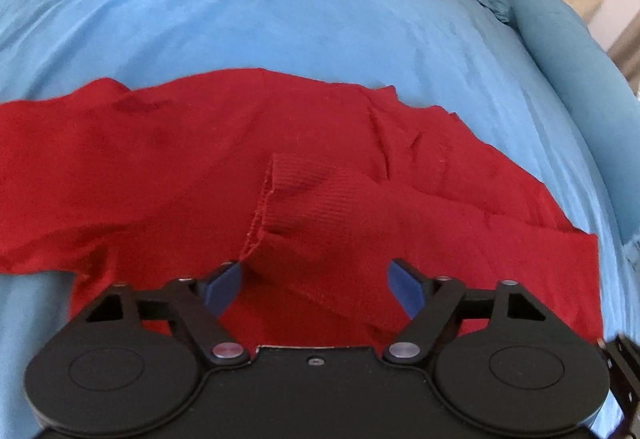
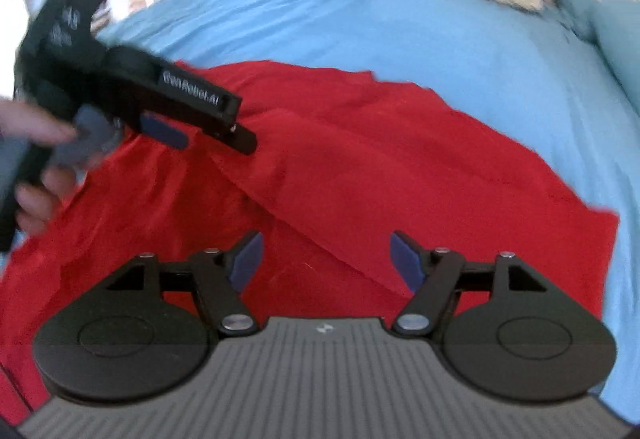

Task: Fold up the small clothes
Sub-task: 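Carry the held sleeve across the sweater body and open the right gripper, then grasp the other sleeve with the left gripper, fold it across, release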

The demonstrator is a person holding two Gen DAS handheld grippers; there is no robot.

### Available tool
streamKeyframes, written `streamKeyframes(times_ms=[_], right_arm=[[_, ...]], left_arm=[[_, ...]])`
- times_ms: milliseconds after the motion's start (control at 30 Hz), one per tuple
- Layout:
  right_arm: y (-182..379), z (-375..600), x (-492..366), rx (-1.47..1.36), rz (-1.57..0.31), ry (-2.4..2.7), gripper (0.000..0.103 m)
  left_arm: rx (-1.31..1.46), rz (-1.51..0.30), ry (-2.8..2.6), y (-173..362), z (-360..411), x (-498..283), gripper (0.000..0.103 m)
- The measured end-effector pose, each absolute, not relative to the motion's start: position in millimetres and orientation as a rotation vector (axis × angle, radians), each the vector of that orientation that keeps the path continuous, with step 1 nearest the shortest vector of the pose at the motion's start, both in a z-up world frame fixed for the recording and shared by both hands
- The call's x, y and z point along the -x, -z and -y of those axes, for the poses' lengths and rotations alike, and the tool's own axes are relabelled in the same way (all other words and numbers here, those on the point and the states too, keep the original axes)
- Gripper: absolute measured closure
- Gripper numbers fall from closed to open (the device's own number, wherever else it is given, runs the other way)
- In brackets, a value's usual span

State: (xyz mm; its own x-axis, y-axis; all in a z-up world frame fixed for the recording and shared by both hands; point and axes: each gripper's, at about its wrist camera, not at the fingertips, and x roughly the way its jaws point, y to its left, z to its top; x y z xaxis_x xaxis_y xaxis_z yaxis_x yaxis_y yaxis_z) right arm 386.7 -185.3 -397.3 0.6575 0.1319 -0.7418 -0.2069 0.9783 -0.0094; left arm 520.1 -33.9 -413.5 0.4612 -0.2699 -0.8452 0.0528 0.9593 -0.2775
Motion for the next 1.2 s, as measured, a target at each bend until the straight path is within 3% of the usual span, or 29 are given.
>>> streamKeyframes(times_ms=[100, 167, 200, 233, 300, 633, 833, 900, 967, 1033, 1100, 1200], right_arm=[[401.4, 193.8, -384.1, 0.037, -0.827, -0.149, 0.017], [403.9, 195.0, -382.1, 0.012, -0.824, -0.125, 0.017], [404.1, 195.5, -382.0, -0.001, -0.824, -0.119, 0.017], [404.5, 196.3, -380.4, -0.015, -0.823, -0.115, 0.017], [402.9, 197.2, -378.0, -0.030, -0.821, -0.113, 0.017], [391.8, 198.7, -370.3, -0.046, -0.810, -0.068, 0.017], [394.7, 200.8, -368.9, -0.040, -0.830, -0.059, 0.017], [396.6, 202.6, -369.0, -0.024, -0.831, -0.049, 0.017], [395.8, 206.6, -368.6, -0.010, -0.822, -0.025, 0.017], [393.7, 212.2, -366.0, 0.031, -0.806, 0.024, 0.017], [392.3, 219.8, -360.2, 0.098, -0.789, 0.101, 0.017], [395.9, 234.2, -352.8, 0.217, -0.791, 0.226, 0.019]], left_arm=[[0.199, -1.068, 0.165, 417.3, 40.9, -524.0, 0.034], [0.179, -1.049, 0.147, 416.0, 44.4, -524.4, 0.045], [0.166, -1.041, 0.137, 415.5, 45.9, -523.6, 0.063], [0.153, -1.035, 0.130, 416.2, 47.2, -523.0, 0.096], [0.151, -1.030, 0.137, 413.2, 48.1, -523.9, 0.098], [0.036, -0.754, 0.116, 328.7, 30.6, -523.4, 0.097], [0.031, -0.822, 0.060, 364.9, -11.8, -524.0, 0.095], [0.015, -0.879, 0.045, 386.3, -14.3, -523.5, 0.086], [0.008, -0.918, 0.009, 394.4, -13.6, -523.9, 0.068], [0.033, -0.884, -0.018, 389.5, -15.1, -516.7, 0.040], [0.058, -0.837, -0.012, 379.4, -13.2, -507.1, 0.032], [0.056, -0.831, 0.036, 369.8, -0.4, -503.3, 0.032]])
